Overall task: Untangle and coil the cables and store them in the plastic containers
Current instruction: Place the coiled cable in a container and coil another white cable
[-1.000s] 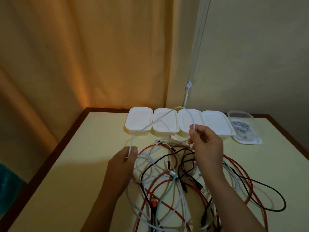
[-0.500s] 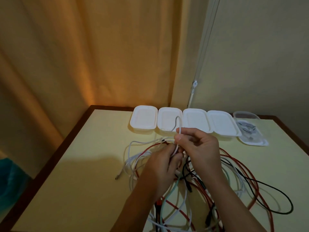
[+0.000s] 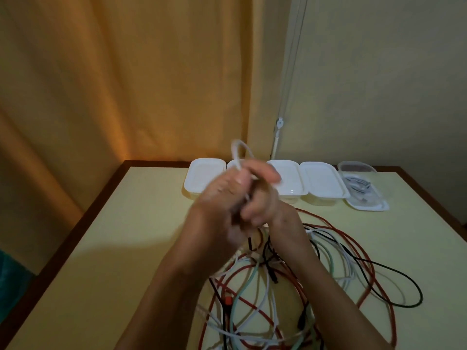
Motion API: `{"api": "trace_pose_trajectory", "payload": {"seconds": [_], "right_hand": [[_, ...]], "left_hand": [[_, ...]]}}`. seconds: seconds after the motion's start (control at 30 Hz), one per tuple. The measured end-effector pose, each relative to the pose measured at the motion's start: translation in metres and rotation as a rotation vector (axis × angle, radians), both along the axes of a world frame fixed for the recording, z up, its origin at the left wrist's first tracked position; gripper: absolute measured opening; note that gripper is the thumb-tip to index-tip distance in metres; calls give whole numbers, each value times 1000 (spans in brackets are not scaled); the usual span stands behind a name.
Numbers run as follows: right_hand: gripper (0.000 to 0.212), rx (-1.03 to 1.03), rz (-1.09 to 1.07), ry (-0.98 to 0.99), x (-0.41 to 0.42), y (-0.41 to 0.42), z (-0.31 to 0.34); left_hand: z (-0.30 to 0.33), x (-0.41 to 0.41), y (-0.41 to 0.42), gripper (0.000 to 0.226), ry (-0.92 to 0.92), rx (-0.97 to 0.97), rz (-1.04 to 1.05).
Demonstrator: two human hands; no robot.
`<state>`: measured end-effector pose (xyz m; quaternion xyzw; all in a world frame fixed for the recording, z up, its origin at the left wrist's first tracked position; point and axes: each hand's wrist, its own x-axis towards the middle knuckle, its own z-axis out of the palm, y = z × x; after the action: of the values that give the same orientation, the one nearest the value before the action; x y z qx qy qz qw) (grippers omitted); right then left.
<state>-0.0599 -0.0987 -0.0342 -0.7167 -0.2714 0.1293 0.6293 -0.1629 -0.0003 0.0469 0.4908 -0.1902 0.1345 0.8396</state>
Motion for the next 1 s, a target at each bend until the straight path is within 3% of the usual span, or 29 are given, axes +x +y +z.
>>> {"api": "trace_pose_trajectory", "payload": {"seconds": [0.1,0.27,0.37,0.47,0.57,0.67,0.73,0.83,1.0], "right_hand": [[37,-51,3,-17,6,-4,-1],[37,-10,99,22,3,-8,6],[31,-12,102,-19,0,-9,12],[20,33,40,-138,-1,-9,16],[20,106,-22,-233,-4,-8,20],[21,147,-98,-309,-3,-7,19],[16,175,-153,-325,0,-6,18],[13,198,-166,-305,3,-6,18],[34,172,-42,-159,4,-1,9]], "left_hand": [[3,12,23,30,-88,-149,354],[-13,21,62,32,-90,-201,698],[-27,23,72,32,-6,-54,919],[-40,25,74,33,223,265,1039],[-51,27,61,33,451,612,862],[-56,30,44,37,544,713,590],[-54,31,37,47,580,627,410],[-46,29,35,65,635,343,9],[-37,23,37,39,427,-35,-409]]}}
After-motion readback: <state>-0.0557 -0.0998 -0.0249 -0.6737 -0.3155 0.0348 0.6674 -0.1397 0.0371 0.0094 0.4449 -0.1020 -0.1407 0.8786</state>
